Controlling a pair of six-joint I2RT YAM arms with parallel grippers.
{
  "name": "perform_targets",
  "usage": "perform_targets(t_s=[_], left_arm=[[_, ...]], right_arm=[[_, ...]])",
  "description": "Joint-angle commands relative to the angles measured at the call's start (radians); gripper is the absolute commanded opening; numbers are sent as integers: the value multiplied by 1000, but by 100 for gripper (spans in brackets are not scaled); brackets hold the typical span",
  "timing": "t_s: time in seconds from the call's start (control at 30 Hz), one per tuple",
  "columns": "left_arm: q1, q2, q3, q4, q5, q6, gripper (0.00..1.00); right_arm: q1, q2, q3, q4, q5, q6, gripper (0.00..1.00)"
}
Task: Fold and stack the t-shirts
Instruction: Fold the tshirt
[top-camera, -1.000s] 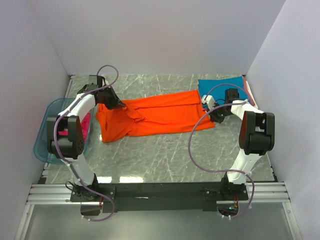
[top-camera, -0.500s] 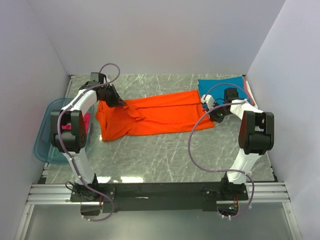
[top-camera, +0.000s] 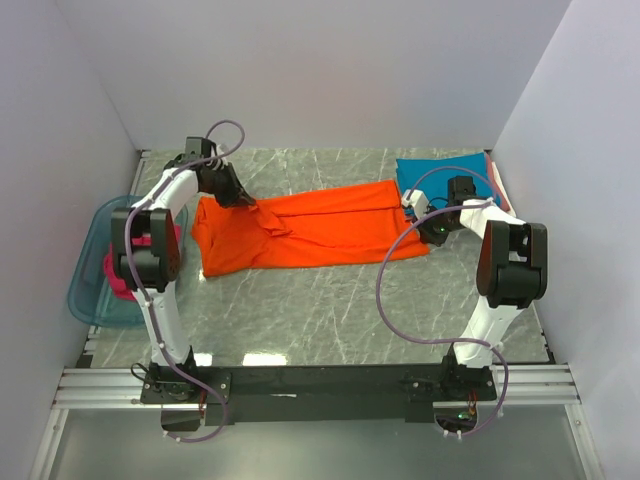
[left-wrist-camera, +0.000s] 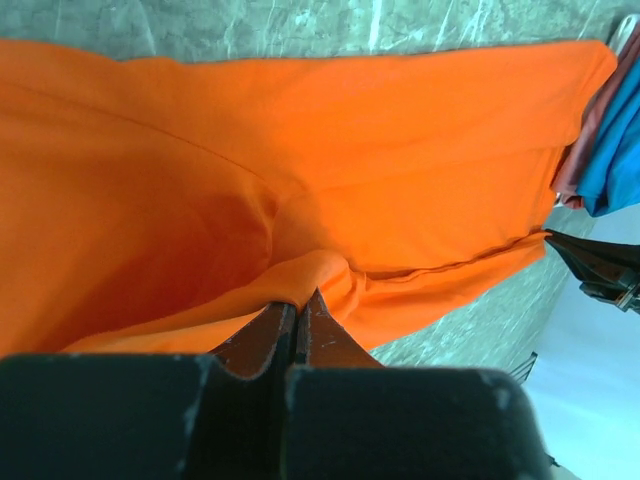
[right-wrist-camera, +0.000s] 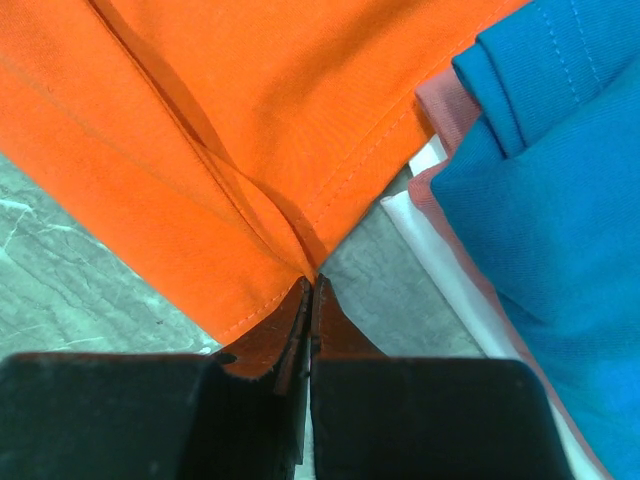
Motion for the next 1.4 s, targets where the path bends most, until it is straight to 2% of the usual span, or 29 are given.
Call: perform_targets(t_s=[0.0,0.5,1.23,1.33,1.37], left_arm=[[6,23,62,-25,38,42,0],[-11,89,131,-53,117,74,0],[-33,233,305,-139,98,92,0],[-34,250,325,-142,106,95,1],[-34,253,337,-147,106,99,3]], right_arm=[[6,13,42,10,11,6,2],[6,16,46,12,14,12,2],[8,15,39,19,20,14,6],[9,16,39,21,21,17,10],[9,13,41,19,23,17,20]])
